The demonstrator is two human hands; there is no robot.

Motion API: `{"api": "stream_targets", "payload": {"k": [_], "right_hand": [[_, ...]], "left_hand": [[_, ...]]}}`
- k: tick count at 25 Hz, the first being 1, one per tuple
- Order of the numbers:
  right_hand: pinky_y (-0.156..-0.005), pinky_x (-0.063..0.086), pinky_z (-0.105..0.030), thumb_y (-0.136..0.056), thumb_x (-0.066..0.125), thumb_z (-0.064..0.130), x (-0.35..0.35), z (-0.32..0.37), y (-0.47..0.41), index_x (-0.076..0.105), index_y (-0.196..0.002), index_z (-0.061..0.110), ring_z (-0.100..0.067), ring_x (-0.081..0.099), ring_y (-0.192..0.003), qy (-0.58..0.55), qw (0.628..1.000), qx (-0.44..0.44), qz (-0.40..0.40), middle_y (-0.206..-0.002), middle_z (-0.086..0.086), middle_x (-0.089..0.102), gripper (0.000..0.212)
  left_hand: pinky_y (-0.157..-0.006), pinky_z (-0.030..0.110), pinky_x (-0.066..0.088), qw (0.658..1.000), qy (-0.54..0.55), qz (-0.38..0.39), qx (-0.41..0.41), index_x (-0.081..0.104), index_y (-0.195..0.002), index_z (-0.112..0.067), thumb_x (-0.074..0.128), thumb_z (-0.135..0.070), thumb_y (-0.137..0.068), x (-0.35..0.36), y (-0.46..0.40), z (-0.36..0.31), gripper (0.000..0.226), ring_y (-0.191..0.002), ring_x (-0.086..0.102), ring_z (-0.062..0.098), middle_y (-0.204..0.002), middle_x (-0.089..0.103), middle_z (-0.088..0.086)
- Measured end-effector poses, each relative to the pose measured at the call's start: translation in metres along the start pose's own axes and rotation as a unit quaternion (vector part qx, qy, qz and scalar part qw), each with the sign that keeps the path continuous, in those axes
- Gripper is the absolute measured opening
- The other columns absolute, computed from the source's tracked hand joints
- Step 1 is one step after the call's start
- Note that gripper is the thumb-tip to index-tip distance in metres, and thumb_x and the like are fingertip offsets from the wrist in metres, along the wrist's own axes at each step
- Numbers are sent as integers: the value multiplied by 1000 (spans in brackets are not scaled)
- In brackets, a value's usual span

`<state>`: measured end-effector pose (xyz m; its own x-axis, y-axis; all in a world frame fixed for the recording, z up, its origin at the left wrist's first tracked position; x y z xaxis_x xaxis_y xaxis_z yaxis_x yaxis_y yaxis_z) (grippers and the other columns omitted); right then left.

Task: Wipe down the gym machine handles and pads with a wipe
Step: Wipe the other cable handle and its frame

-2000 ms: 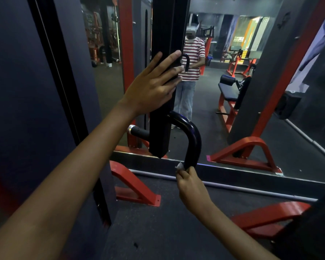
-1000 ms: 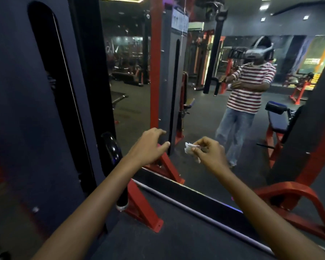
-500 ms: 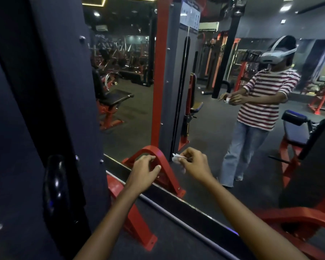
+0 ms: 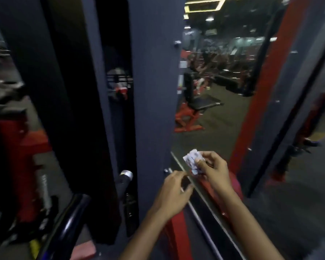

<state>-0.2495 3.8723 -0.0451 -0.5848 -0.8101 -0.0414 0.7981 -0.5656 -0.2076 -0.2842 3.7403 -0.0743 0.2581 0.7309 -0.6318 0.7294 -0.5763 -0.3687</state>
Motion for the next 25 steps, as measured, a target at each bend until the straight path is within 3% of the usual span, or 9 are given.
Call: {"api": "stream_targets", "payload": {"k": [5,7,9,11,13,17,20,22,25], "right_hand": [[-68,53,-34,-85,65,8,87,-4,-50,68,-89,19,-13,67,-69,-12,963,-71,261,-83,-3,73,12],[-71,53,-28,-84,66,8,109,-1,-49,69,-88,22,-9,67,-74,-14,926,-116,359,-82,3,73,15],[-71,50,-16,-84,66,8,119,3,-41,69,-88,22,-3,66,-80,-14,898,-165,409,-85,5,72,15],[-67,45,-8,-84,66,7,123,7,-33,69,-86,21,-2,63,-82,-6,871,-232,434,-88,5,69,14],[-65,44,-11,-85,64,6,126,9,-22,68,-86,18,-5,60,-81,3,836,-314,450,-88,5,63,13],[-64,47,-26,-81,61,3,138,8,15,64,-89,12,-16,60,-82,72,738,-488,460,-90,1,65,12],[-55,49,-29,-68,70,-5,140,3,38,65,-92,5,-27,66,-76,104,697,-553,445,-84,-9,68,26],[-65,57,-34,-58,76,-9,138,-4,42,65,-106,-4,-31,69,-87,111,691,-561,442,-98,-17,70,50],[-73,58,-36,-55,76,-10,131,-14,38,58,-120,-7,-32,66,-98,147,647,-614,428,-115,-20,65,67]], "left_hand": [[-97,23,39,983,-78,-117,-119,56,-120,-16,54,-32,-90,-20,5,26,34,-114,50,10,-120,56,-4],[-94,26,43,964,-100,-175,-174,57,-116,-17,52,-34,-88,-23,13,23,33,-109,52,10,-114,56,-6],[-93,28,43,951,-126,-207,-190,58,-110,-16,48,-37,-85,-28,25,11,34,-105,53,9,-110,57,-5],[-96,23,39,927,-187,-253,-204,59,-112,-14,45,-36,-86,-30,38,-8,36,-108,50,9,-112,56,-4],[-94,19,37,881,-275,-315,-220,61,-112,-14,47,-33,-89,-41,55,-31,33,-105,47,10,-111,55,-4],[-88,35,42,736,-510,-384,-226,62,-107,-11,53,-25,-86,-65,75,-72,27,-101,46,22,-114,52,5],[-92,38,36,636,-609,-407,-245,51,-121,-11,57,-27,-85,-80,82,-86,40,-111,43,27,-126,42,8],[-97,39,32,609,-638,-396,-255,37,-138,-19,53,-34,-91,-93,86,-86,52,-122,39,29,-142,28,9],[-103,45,35,613,-643,-371,-270,14,-150,-31,40,-43,-98,-105,89,-76,59,-134,33,34,-157,3,9]]}}
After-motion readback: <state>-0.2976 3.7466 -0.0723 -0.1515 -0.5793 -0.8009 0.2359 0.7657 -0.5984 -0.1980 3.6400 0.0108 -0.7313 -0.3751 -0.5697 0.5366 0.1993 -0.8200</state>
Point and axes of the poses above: each hand's wrist, its own y-axis away from the middle knuckle, its own x-axis out of the palm, z = x × y, the point moved 2 cm from there along -y, towards the middle knuckle
